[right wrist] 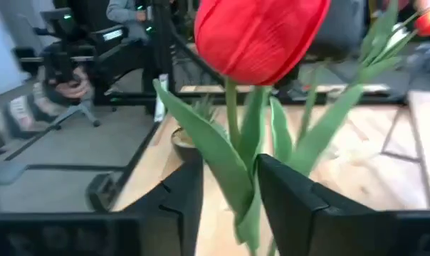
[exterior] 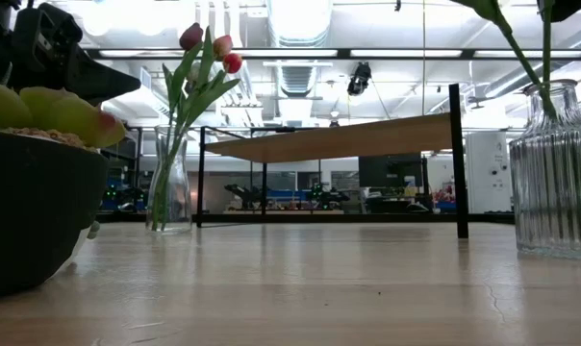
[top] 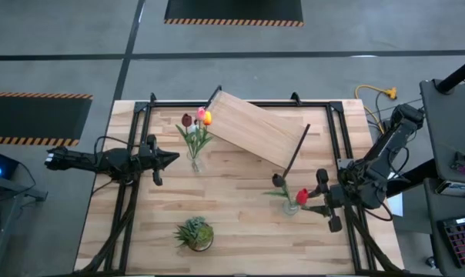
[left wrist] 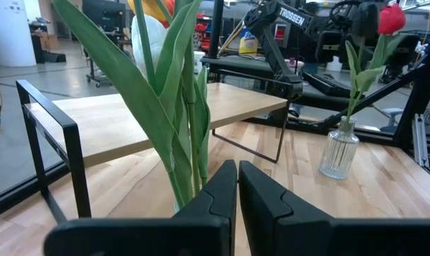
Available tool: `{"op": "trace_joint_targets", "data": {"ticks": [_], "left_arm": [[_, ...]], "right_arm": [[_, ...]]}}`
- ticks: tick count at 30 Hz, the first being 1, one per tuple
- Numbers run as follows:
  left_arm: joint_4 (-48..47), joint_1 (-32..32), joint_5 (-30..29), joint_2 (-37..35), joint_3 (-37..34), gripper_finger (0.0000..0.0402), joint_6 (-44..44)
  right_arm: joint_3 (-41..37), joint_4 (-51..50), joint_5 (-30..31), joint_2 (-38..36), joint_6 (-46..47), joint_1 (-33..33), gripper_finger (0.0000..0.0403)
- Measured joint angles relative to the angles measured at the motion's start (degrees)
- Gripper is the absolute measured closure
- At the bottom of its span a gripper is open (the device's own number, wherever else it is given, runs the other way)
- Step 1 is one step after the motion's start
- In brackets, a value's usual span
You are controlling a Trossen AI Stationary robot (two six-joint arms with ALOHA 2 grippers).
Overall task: Pick and place flowers into a vace then onto a shelf
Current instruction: Put the red tulip into the right transparent vase, then put the left transparent vase with the tulips on the shelf
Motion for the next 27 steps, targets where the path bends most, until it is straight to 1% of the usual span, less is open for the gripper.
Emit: {"op": "trace_joint_targets", "data": {"ticks": [4, 5, 8, 11, 14, 16, 18, 23, 27], "left_arm": [[-0.01, -0.01, 0.01, 0.00, 0.00, 0.0401, 0.01], [0.00, -0.01, 0.00, 0.00, 0.00, 0.0401, 0.01], [-0.01, 0.00, 0.01, 0.00, 0.00, 0.0401, 0.00], [0.01, 0.00, 0.01, 0.00, 0.00, 0.0401, 0.01], [-0.01, 0.00, 0.00, 0.00, 0.00, 0.0401, 0.01], [-0.01, -0.02, 0.00, 0.00, 0.00, 0.0401, 0.01], [-0.01, -0.02, 0.01, 0.00, 0.00, 0.0401, 0.01], [0.01, -0.01, -0.01, 0.00, 0.00, 0.0401, 0.01], [0.03, 0.00, -0.01, 0.00, 0.00, 0.0401, 0.01]], "right_arm": [[4.00, -12.68, -10.73, -3.66, 4.16, 0.21, 0.0244], [4.67, -14.57, -12.12, -4.52, 4.51, 0.23, 0.0241], [5.76, -16.39, -12.60, -7.30, 1.32, 0.19, 0.0241], [6.31, -16.45, -13.80, -10.57, -6.54, 0.19, 0.0249], [5.48, -12.77, -12.15, -14.39, -13.52, -0.42, 0.0264], [4.46, -11.15, -10.73, -16.80, -15.74, -2.02, 0.0278], [3.61, -11.64, -10.63, -18.98, -16.25, -4.02, 0.0294], [0.79, -11.41, -11.70, -25.38, -19.49, -9.89, 0.0340], [-1.33, -11.47, -15.42, -30.21, -22.16, -15.28, 0.0374]]}}
